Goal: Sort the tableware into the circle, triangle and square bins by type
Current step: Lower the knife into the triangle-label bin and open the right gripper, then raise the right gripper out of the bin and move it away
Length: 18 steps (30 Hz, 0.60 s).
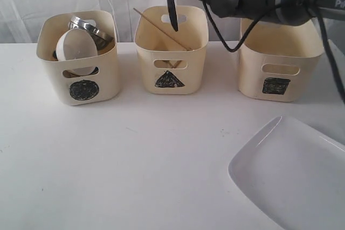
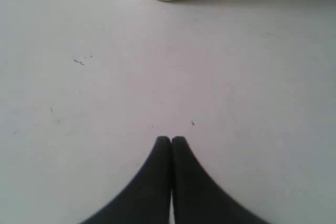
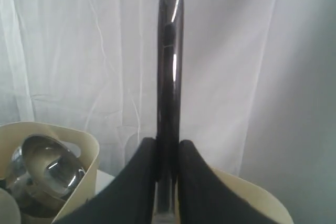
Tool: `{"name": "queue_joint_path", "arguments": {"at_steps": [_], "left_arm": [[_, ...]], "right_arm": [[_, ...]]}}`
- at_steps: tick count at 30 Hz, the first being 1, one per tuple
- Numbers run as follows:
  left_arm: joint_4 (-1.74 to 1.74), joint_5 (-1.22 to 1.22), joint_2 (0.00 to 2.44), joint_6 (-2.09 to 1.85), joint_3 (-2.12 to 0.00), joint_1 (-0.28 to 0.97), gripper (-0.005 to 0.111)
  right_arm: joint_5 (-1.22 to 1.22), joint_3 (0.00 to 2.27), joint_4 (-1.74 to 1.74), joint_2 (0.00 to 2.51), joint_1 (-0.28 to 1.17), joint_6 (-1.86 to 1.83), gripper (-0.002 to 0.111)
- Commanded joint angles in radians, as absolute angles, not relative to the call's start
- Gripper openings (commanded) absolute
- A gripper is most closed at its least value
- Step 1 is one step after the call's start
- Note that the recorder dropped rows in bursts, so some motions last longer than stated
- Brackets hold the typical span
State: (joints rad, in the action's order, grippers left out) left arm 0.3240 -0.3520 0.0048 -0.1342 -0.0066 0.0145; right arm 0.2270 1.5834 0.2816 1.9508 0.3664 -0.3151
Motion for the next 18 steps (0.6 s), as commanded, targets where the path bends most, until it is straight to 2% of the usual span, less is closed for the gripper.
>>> {"name": "queue_joint_path", "arguments": {"at_steps": [1,4,10,18], "left_arm": [[0.33,-0.382,0.0,-0.133,0.0,0.012,0.0],[0.33,-0.382,0.0,-0.133,0.0,0.012,0.0],[0.33,-0.382,0.0,-0.133,0.0,0.012,0.0],[0.33,-0.382,0.0,-0.133,0.0,0.012,0.0]], "right_arm": [[0.345,1.581,0.284,2.028,0.348,-0.311,0.0],[0.414,1.581,0.284,2.075,0.339,-0.311,0.006],[0.393,1.581,0.302,2.102,0.326,-0.311,0.036],[0.334,1.581,0.321,2.063,0.326,-0.311,0.039]]}}
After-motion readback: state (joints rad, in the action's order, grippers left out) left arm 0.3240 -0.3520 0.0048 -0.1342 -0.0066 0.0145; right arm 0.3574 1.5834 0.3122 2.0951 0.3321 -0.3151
